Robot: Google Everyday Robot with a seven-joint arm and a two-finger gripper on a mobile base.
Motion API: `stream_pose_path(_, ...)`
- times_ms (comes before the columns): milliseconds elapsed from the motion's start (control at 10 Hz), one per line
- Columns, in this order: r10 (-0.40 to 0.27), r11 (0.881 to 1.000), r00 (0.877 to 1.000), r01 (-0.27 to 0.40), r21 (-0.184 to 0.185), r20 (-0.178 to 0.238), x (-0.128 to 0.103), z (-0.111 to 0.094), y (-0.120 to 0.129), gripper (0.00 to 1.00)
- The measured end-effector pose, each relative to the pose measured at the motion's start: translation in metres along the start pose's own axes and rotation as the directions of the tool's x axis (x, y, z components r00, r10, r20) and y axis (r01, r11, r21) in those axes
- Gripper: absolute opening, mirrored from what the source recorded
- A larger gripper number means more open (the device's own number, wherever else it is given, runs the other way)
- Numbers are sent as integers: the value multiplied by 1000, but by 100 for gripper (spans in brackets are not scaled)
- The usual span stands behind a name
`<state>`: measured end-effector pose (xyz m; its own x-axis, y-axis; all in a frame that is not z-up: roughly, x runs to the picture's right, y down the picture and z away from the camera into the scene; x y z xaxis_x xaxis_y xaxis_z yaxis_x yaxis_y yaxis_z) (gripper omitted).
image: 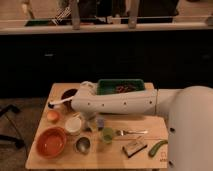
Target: Wipe red bowl with sponge
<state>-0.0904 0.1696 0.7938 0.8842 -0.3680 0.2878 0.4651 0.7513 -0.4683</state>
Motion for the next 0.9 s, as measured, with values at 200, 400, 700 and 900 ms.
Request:
stream_pose_path(200, 39, 999, 999, -39, -3, 7, 1, 9, -7, 80)
stream_pose_path(400, 104, 995, 995, -104, -9, -1, 5, 22, -8, 80)
stream_pose_path(700, 235, 972, 971, -235, -15, -34, 23, 43, 3, 80)
stream_pose_path(900, 315, 949, 948, -316, -12, -47, 39, 56, 12, 80)
